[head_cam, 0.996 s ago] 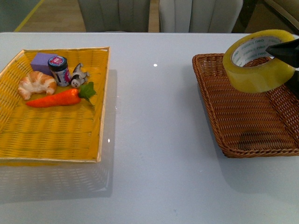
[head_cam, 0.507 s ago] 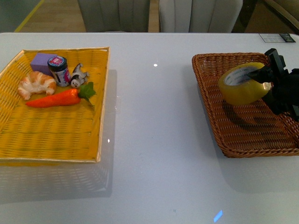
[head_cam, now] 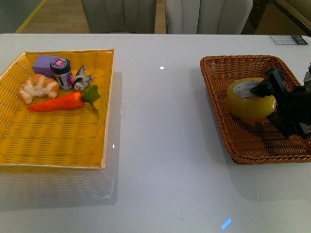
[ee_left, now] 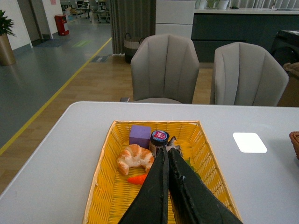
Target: Move tape to another basket
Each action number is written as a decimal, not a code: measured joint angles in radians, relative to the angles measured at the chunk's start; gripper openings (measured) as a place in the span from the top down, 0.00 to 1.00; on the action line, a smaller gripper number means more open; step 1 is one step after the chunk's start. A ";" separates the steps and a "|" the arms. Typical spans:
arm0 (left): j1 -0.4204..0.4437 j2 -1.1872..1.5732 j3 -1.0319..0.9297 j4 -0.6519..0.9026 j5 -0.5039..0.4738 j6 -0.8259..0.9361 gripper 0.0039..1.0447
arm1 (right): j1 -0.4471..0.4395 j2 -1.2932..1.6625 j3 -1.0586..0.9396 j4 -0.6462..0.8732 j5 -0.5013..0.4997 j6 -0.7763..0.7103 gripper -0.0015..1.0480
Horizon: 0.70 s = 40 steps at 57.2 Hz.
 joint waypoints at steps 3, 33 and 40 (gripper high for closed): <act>0.000 -0.027 0.000 -0.027 0.000 0.000 0.99 | -0.010 -0.023 -0.036 0.013 -0.003 -0.012 0.13; 0.000 -0.252 0.000 -0.246 0.000 0.000 0.99 | -0.092 -0.847 -0.515 -0.060 0.037 -0.303 0.09; 0.000 -0.294 0.000 -0.288 0.000 0.000 0.99 | -0.093 -0.940 -0.659 0.210 0.045 -0.529 0.24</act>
